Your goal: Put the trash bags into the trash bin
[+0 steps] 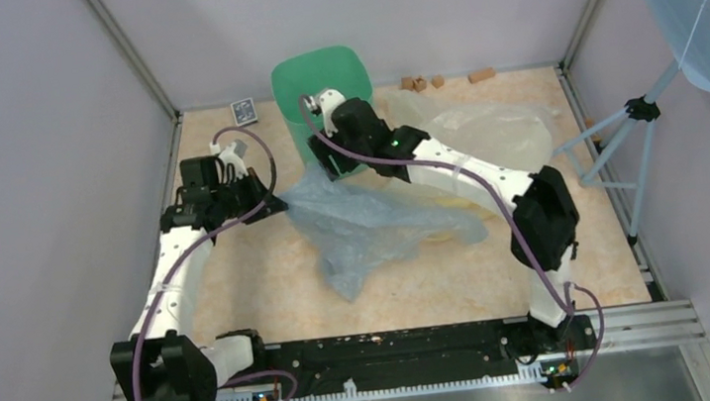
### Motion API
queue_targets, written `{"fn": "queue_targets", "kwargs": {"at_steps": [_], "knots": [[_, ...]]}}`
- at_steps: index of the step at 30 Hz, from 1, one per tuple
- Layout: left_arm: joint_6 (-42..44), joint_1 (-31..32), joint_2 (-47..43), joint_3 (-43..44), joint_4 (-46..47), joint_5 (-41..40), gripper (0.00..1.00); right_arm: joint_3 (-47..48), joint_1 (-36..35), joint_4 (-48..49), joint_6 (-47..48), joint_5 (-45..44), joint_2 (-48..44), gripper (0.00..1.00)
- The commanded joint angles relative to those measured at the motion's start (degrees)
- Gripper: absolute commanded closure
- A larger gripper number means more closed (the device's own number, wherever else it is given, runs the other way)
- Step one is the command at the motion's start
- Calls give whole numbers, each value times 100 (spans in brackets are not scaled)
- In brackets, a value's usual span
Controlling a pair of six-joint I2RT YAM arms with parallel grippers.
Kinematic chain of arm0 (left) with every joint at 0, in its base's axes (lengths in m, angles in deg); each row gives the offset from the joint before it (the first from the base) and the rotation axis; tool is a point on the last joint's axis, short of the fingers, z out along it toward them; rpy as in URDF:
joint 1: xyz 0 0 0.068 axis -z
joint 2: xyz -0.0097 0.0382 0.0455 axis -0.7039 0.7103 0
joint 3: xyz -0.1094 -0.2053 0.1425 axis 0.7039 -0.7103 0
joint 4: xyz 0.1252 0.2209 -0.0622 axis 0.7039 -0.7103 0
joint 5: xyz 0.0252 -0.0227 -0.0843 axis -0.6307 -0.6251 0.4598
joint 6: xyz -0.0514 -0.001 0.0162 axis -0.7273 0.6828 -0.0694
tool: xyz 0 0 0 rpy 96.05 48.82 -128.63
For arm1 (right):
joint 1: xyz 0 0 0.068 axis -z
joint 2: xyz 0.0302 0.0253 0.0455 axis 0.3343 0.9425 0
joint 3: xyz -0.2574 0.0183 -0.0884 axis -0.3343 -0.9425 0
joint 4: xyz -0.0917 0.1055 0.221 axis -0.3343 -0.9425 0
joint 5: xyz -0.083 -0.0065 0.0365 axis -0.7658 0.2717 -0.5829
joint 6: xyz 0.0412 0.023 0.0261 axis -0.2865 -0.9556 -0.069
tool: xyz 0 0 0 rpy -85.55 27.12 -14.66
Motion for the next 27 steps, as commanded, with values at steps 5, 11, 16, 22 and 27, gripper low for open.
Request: {"fn": "queue_targets", "kwargs": {"at_steps": [5, 11, 16, 22, 27], "knots": [[-318, 1222, 312, 107, 713, -514, 100, -2217, 186, 910, -178, 1848, -2307, 30], [-304, 1853, 456, 311, 850, -659, 100, -2992, 210, 868, -439, 2424, -2783, 26], [-286, 2172, 440, 417, 814, -843, 100, -3260, 409, 792, -733, 2063, -3222, 26], [-195, 2269, 357, 421, 798, -855, 100, -3631, 871, 999, -983, 2617, -3855, 29], [-190, 2366, 415, 467, 806, -784, 100, -3797, 946, 1115, -1130, 3407, -3815, 29]]}}
